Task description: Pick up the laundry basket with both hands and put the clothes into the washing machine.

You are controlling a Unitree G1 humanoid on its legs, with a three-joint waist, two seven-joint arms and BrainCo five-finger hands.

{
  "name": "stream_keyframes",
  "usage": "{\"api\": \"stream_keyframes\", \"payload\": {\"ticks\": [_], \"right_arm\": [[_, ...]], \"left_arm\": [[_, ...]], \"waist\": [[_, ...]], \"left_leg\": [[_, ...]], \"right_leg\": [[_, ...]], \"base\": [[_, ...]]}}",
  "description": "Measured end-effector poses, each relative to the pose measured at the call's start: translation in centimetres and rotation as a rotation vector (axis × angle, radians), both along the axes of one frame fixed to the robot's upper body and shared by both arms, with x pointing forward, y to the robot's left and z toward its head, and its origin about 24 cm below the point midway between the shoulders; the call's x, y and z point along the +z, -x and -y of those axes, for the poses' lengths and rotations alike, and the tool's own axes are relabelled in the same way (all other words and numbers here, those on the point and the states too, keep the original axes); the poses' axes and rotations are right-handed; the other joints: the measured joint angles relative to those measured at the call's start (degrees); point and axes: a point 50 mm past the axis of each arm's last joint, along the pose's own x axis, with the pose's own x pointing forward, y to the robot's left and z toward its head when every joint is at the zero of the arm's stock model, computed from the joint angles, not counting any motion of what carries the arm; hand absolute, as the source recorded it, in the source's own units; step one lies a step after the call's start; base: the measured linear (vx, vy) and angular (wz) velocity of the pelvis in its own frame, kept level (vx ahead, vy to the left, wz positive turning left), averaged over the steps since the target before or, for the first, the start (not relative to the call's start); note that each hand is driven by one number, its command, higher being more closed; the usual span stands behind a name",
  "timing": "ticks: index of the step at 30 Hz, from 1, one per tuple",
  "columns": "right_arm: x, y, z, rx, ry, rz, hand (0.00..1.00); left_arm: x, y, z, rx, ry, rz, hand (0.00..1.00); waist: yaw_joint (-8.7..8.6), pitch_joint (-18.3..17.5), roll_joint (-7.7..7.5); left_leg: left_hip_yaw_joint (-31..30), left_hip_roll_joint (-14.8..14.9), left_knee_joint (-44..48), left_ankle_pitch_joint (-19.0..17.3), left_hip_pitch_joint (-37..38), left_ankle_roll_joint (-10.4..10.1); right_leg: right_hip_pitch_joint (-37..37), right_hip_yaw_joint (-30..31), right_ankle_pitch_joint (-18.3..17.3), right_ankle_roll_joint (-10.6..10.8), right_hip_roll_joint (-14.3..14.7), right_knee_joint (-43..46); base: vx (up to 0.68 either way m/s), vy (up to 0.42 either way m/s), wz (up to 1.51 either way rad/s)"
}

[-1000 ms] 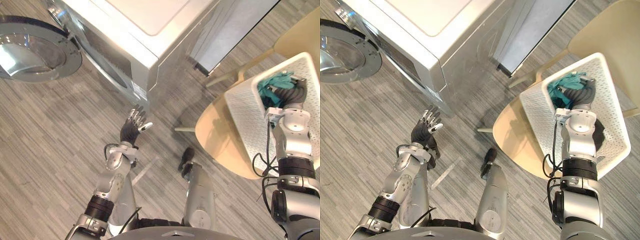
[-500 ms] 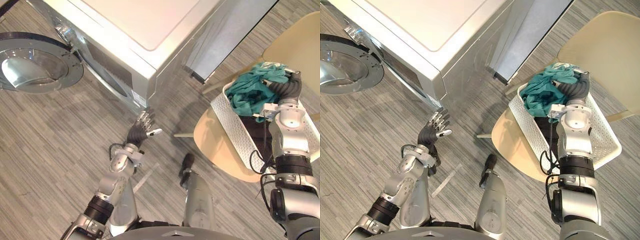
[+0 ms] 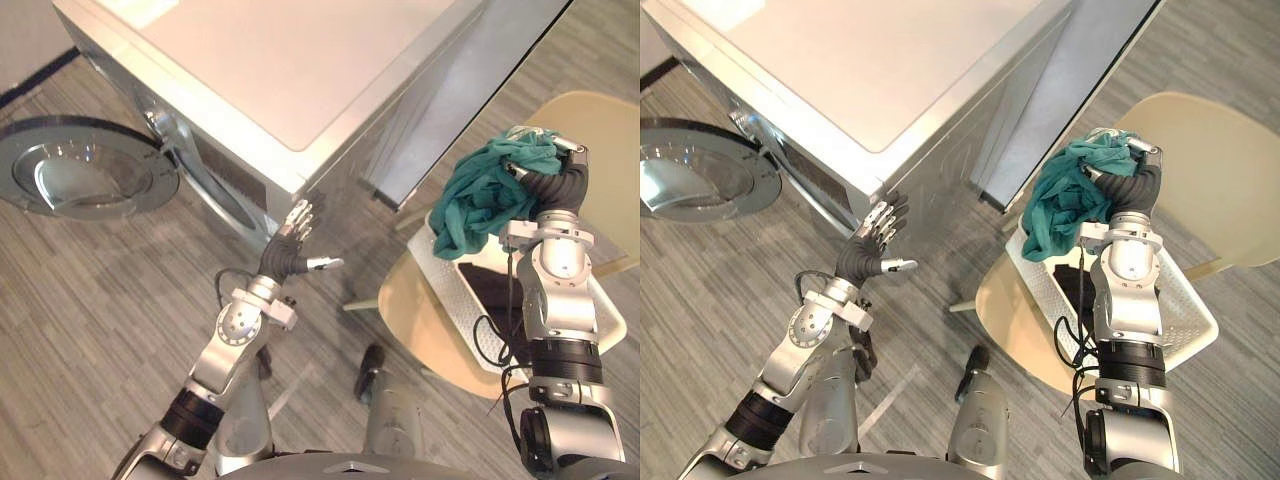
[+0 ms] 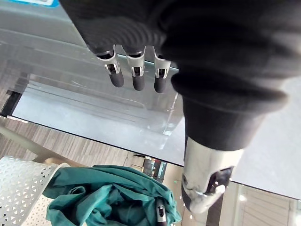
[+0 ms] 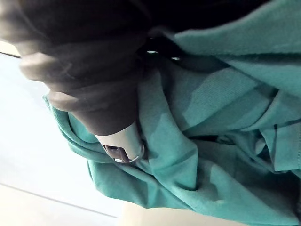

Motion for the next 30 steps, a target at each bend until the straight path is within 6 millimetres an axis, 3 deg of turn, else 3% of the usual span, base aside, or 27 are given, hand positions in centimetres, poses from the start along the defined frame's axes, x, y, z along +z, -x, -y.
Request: {"api": "stream_keyframes", "payload": {"ticks": [3, 5, 12, 21, 27, 30], "right_arm": [[-0.2, 1.0, -0.6, 0.029, 0.008, 0.016, 1.0], [0.4, 2.2, -1.7, 0.071, 0.014, 0.073, 1.0], [2.4, 4.9, -4.1, 0.167, 0.081, 0.225, 1.0], [2.7, 6.5, -5.4, 0.314, 0.053, 0.276, 1.0], [2.4, 6.3, -7.2, 0.457, -0.014, 0.27, 1.0], [2.3, 6.1, -7.9, 0.513, -0.043, 0.266, 1.0]], "left_arm": [[0.0, 1.0, -0.5, -0.002, -0.008, 0.013, 0.0], [1.1, 1.7, -0.4, -0.008, 0.001, 0.067, 0.0], [4.0, 2.9, -0.2, -0.028, 0.022, 0.217, 0.0], [7.9, 6.1, 1.0, -0.195, 0.064, 0.406, 0.0], [7.3, 5.9, 2.5, -0.341, 0.013, 0.377, 0.0], [4.5, 3.7, 3.2, -0.354, -0.089, 0.254, 0.0]], "waist": [[-0.58, -2.8, -0.56], [-1.16, -5.8, -1.19], [-2.51, -10.8, -3.1], [-2.68, -16.0, -2.81], [-2.67, -17.4, -2.36], [-3.1, -18.3, -1.95]], "left_leg": [[0.0, -0.2, 0.0, -0.8, 1.6, -0.5], [0.1, -0.3, -0.1, -1.7, 3.2, -1.0], [0.8, -1.2, -2.2, -2.3, 8.6, -1.6], [1.0, -1.2, -3.7, -2.8, 13.1, -2.2], [1.5, -2.1, -7.6, -2.1, 16.7, -3.1], [1.3, -3.2, -11.5, 0.1, 18.2, -2.9]], "right_leg": [[2.3, -0.1, 0.3, 0.2, 0.2, -2.1], [4.7, 0.0, 1.2, 0.0, 0.8, -4.9], [10.8, 0.1, 2.2, 0.3, 1.3, -10.2], [15.0, 0.7, 2.1, 0.3, 1.9, -12.5], [16.4, 1.8, 1.8, 0.6, 1.9, -12.7], [16.5, 2.0, 1.9, 0.5, 1.9, -12.8]], "base": [[0.09, -0.015, -0.02], [0.09, -0.002, -0.05], [0.09, -0.009, -0.06], [0.03, -0.015, -0.05], [-0.03, -0.015, -0.08], [-0.03, -0.026, 0.01]]}}
